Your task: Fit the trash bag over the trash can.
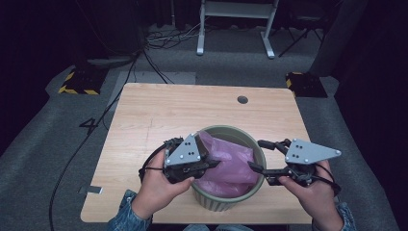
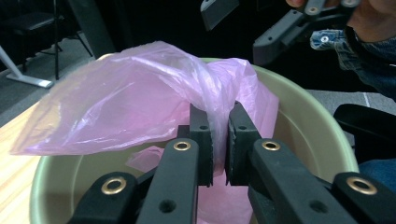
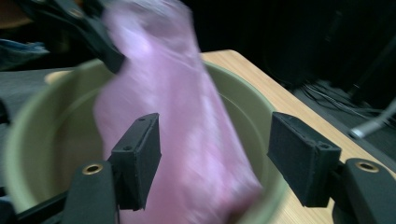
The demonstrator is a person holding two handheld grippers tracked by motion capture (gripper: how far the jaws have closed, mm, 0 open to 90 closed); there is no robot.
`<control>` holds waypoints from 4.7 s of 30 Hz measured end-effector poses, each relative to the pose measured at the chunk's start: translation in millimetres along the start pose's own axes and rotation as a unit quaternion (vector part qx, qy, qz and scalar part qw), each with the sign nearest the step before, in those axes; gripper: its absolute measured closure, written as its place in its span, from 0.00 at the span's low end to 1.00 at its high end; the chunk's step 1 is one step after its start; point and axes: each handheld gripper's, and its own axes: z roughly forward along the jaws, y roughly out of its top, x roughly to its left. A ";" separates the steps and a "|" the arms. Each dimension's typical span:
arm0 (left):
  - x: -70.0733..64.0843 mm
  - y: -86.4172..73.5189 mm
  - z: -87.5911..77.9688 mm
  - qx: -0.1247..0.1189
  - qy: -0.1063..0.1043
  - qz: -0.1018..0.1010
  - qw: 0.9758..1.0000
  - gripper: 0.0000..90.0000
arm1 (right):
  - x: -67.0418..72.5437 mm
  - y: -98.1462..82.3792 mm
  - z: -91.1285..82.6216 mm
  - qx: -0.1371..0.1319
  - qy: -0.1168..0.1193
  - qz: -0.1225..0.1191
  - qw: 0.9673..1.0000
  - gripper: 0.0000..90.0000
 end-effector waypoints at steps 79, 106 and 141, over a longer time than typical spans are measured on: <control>28.8 -37.2 -83.7 -0.043 0.109 -0.067 0.991 1.00 | -37.9 -62.4 -63.0 0.040 -0.047 0.078 0.995 1.00; 12.7 -19.4 -46.2 -0.018 0.045 -0.023 0.999 0.92 | -28.9 -46.4 -69.3 0.000 -0.056 0.065 0.996 0.49; 9.0 -42.4 -42.3 0.001 0.019 -0.021 1.000 0.75 | -27.4 -39.0 -34.4 0.003 -0.012 0.051 0.999 0.91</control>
